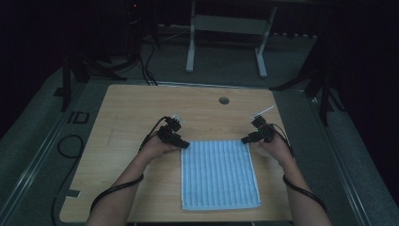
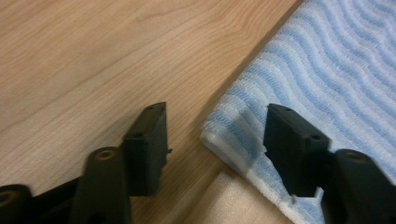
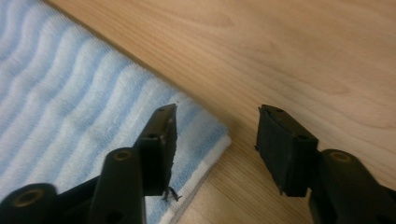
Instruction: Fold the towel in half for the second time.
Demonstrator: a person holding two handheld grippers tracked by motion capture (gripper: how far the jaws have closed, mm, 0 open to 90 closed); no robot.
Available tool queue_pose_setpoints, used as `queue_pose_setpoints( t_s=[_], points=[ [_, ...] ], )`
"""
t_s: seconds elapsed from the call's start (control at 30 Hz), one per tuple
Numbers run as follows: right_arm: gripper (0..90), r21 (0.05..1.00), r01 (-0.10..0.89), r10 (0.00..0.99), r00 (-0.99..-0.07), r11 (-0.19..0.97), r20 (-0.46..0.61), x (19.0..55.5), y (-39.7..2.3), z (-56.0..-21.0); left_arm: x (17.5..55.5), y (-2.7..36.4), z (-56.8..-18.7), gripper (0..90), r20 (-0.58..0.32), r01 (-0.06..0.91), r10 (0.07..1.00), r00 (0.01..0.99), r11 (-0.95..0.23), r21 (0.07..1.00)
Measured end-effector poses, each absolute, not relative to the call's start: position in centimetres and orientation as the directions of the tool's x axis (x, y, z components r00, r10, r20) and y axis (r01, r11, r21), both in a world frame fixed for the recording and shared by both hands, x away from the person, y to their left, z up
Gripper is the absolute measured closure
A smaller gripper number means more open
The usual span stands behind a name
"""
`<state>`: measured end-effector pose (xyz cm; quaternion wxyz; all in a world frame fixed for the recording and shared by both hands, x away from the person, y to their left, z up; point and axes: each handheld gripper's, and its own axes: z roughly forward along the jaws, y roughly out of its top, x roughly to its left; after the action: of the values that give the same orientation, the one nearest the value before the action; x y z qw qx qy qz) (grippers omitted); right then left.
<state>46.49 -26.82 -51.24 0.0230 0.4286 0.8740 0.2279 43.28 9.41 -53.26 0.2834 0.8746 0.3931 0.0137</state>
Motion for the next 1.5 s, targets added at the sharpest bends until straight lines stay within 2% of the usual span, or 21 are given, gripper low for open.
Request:
queue_pose_setpoints(
  t_s=[0.13,0.2,0.37,0.4,0.67,1.0,1.3,1.5],
  points=[
    [61.1,0.377,0.734,0.748,-0.648,0.565,0.14,46.6,-26.2,-51.9,43.2,9.3,-53.4,55.9,-0.204,0.675,0.688,0.697,-0.532,0.511],
    [62.0,0.372,0.733,0.744,-0.652,0.57,0.145,46.6,-26.2,-52.0,43.2,9.3,-53.5,57.7,-0.206,0.676,0.688,0.695,-0.529,0.513],
    [81.7,0.351,0.729,0.731,-0.664,0.588,0.156,46.5,-26.0,-52.2,43.3,8.8,-53.4,83.6,-0.209,0.681,0.691,0.692,-0.527,0.509],
    [83.4,0.353,0.72,0.727,-0.672,0.598,0.141,46.4,-25.8,-52.1,43.3,8.7,-53.2,85.8,-0.189,0.673,0.695,0.694,-0.531,0.515],
    [85.3,0.431,0.687,0.738,-0.671,0.585,0.067,46.7,-25.3,-49.4,44.0,8.8,-50.3,87.6,-0.117,0.652,0.738,0.665,-0.496,0.574],
    [85.2,0.529,0.612,0.717,-0.697,0.588,0.009,46.3,-25.1,-44.3,43.8,10.2,-45.8,87.5,-0.105,0.605,0.741,0.663,-0.449,0.658],
    [85.2,0.629,0.515,0.682,-0.731,0.582,-0.033,43.1,-25.3,-40.4,40.8,10.8,-42.8,87.6,-0.029,0.53,0.716,0.698,-0.489,0.692],
    [85.2,0.667,0.445,0.631,-0.774,0.597,-0.048,39.0,-25.6,-40.4,37.7,11.4,-43.1,87.5,-0.055,0.508,0.691,0.72,-0.471,0.721]
  ],
)
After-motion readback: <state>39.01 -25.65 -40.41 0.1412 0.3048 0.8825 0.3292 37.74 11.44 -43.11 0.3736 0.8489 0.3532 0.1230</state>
